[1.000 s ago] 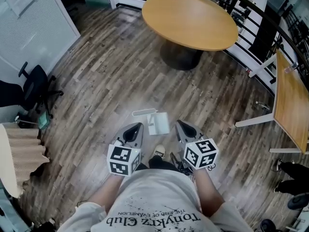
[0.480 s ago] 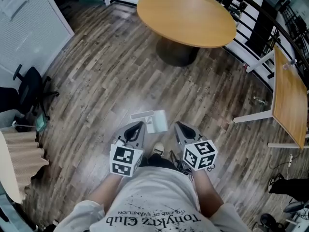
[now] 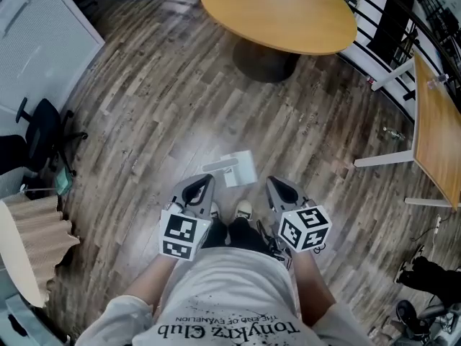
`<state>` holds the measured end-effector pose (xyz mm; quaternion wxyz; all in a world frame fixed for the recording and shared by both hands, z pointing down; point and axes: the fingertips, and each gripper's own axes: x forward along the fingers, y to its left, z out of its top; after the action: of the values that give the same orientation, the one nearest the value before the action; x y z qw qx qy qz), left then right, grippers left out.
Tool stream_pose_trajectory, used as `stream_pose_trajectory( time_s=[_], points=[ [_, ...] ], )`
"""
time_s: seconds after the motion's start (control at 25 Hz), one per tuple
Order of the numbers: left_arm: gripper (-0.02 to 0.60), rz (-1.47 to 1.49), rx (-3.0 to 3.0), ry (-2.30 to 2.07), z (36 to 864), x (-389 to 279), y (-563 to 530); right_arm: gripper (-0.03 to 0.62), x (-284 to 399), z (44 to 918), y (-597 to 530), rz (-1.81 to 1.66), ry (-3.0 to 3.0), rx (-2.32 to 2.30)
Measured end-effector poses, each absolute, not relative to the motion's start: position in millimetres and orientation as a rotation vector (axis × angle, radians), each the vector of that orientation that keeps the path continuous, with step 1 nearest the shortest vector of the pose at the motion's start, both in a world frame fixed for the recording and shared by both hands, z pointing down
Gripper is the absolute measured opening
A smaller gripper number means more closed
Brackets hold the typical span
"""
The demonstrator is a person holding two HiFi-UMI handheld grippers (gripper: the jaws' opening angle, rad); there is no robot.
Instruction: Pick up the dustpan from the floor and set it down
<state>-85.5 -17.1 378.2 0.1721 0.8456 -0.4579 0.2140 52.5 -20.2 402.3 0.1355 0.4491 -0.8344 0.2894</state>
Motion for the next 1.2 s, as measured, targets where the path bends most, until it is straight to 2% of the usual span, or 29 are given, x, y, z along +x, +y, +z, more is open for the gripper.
stream_pose_trajectory(
  time_s=[0.8,0.92,1.2],
  points=[
    [0.027,0.764,2.415,-1.125,445.1,-80.6,-47.3,0.025,45.9,439.0,-36.0,0.897,-2.372,1.282],
    [0.093,0.78,2.415,-1.078,454.4,-76.4,-48.2,0.025,39.6,445.0,-36.8,0.917,-2.38,1.267],
    [0.187,0.867,2.435,-0.995,478.1,-74.9,-58.5,0.025,36.9,457.5,-43.0,0.952,-2.39,1.263]
  ],
)
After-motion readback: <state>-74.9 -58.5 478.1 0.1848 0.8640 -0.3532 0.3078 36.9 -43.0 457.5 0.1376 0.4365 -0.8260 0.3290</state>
